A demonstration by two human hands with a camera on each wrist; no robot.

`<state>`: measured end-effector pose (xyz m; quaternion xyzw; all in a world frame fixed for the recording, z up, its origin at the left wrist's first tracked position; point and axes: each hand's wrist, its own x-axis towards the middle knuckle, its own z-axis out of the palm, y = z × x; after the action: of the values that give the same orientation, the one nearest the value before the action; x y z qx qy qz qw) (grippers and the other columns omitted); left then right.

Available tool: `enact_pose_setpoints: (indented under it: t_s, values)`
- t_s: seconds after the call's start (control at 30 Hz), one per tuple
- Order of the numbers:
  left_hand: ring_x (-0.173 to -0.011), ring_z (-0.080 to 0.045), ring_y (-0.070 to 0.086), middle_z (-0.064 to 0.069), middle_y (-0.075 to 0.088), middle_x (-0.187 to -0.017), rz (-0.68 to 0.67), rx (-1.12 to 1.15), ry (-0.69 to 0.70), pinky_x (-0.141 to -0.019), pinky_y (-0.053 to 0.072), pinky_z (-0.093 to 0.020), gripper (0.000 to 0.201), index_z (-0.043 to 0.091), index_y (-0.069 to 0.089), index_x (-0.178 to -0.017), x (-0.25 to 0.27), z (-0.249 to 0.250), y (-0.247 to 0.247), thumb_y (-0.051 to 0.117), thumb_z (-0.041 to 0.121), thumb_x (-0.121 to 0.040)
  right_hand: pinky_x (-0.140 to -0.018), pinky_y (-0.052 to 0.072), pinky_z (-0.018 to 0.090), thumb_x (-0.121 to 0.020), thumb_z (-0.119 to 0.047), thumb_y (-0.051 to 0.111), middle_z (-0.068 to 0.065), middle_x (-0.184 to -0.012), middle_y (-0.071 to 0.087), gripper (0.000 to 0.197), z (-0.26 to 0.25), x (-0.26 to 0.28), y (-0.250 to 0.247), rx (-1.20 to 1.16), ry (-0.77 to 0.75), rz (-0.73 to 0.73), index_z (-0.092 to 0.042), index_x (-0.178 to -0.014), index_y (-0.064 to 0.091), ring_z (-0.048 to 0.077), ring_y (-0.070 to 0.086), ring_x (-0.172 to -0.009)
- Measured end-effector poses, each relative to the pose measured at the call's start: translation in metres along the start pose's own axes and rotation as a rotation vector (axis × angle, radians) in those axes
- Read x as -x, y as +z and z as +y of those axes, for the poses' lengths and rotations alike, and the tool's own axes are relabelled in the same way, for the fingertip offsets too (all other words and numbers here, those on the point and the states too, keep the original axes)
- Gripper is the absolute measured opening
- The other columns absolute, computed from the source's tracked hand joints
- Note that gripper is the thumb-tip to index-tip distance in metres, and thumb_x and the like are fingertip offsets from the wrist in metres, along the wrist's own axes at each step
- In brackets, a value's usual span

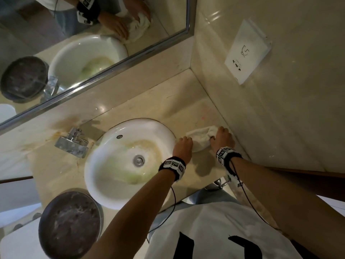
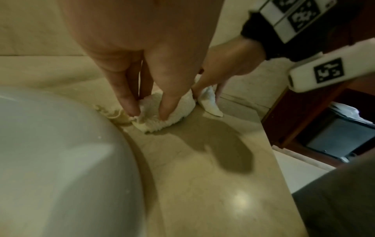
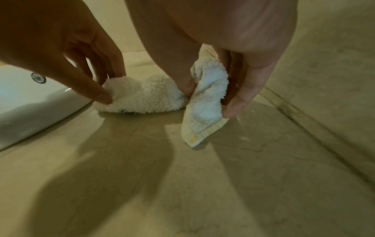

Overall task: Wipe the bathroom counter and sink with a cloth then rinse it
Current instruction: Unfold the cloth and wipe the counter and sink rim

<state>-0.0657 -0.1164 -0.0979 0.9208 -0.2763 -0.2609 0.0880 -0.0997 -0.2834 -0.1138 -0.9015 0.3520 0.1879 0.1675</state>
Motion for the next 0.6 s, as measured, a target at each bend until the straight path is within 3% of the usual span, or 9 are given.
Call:
enact_pose_setpoints:
  t_s: [0.13,0.3,0.47,0.6]
  values:
    - [-0.112,-0.035,0.05,-0.018,0.052,-0.123,-0.021,-0.007,0.017,-0.082,0.047,-0.041,0.036,0.0,0.049,-0.123,-0.004,0.008,0.006,0.051,-0.01,-0.088,-0.084,0.051,0.042,-0.091,-0.022,0.068,0.018,-0.131,0.05,0.046,-0.003,-0.008,0.001,0.0,0.056,-0.003,-0.002,-0.128,0.048,0.034,0.054,-0.119]
    - [-0.112,-0.034,0.048,-0.016,0.05,-0.123,-0.029,0.013,-0.005,-0.079,0.05,-0.04,0.038,0.002,0.048,-0.123,-0.017,0.003,0.003,0.052,-0.01,-0.086,-0.089,0.051,0.044,-0.086,-0.015,0.073,0.021,-0.135,0.047,0.05,-0.015,-0.014,0.007,-0.061,0.124,0.023,0.0,-0.128,0.049,0.036,0.048,-0.124]
    - [-0.11,-0.033,0.048,-0.015,0.05,-0.121,0.017,0.016,-0.023,-0.075,0.047,-0.037,0.04,0.003,0.048,-0.123,-0.03,-0.006,-0.007,0.054,-0.009,-0.085,-0.089,0.049,0.043,-0.085,-0.013,0.071,0.023,-0.133,0.046,0.052,-0.021,-0.019,0.013,-0.058,0.092,0.047,0.0,-0.129,0.048,0.038,0.047,-0.122]
    - [-0.11,-0.032,0.049,-0.013,0.05,-0.122,0.07,-0.012,-0.049,-0.067,0.047,-0.036,0.045,0.005,0.048,-0.126,-0.038,-0.023,-0.016,0.058,-0.007,-0.083,-0.092,0.047,0.044,-0.092,-0.016,0.066,0.023,-0.136,0.044,0.047,-0.024,-0.025,0.007,-0.092,0.019,0.027,0.001,-0.131,0.047,0.039,0.046,-0.124]
